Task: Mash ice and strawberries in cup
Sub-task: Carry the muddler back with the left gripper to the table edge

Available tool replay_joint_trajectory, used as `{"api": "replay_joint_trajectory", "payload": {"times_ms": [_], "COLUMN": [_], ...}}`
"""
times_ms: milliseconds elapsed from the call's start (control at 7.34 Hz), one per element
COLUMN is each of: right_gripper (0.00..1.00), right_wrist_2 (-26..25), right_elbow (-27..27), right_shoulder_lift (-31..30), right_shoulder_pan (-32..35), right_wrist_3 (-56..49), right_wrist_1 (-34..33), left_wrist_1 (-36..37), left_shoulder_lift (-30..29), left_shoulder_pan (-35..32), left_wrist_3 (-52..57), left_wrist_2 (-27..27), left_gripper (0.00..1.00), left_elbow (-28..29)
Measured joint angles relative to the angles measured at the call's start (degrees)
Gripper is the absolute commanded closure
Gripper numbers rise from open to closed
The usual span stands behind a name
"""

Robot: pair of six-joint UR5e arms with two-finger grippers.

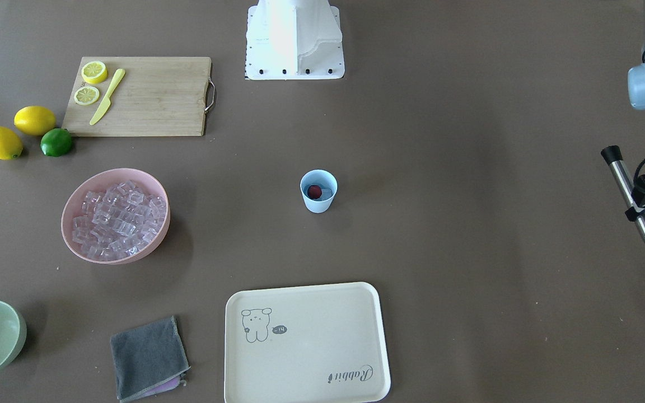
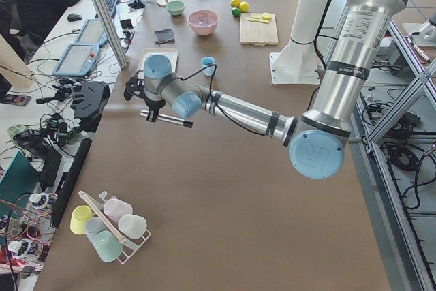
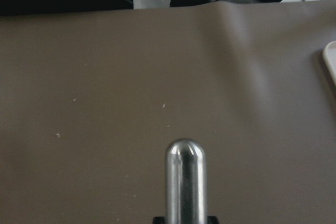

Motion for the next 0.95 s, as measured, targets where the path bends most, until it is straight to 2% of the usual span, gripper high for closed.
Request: {"api": "replay_joint_trajectory", "payload": {"times_ms": [409, 681, 817, 953], "right_gripper": [0.01, 0.01, 0.01, 0.01], "right_wrist_2": [3.4, 3.7, 3.8, 3.7], "right_elbow": [-0.5, -0.4, -0.3, -0.4], "right_shoulder_lift": [0.7, 0.7, 0.7, 0.8], "right_shoulder_pan": [0.5, 0.5, 0.5, -0.1], "right_wrist_3": [-0.1, -0.1, -0.1, -0.1], "right_wrist_1": [-0.9, -1.0, -0.9, -1.0], "left_wrist_1": [-11.2, -13.7, -14.5, -15.5], "left_shoulder_lift": [3.2, 2.7, 2.1, 1.8], "left_shoulder_pan": [0.7, 2.0, 3.3, 4.9], "left_wrist_3": [0.9, 0.7, 0.4, 0.1], "left_wrist_2": [-0.1, 0.3, 0.4, 0.4], "left_gripper": [1.00, 0.96, 0.45, 0.02], "left_elbow": [11.6, 14.8, 15.3, 15.4]}}
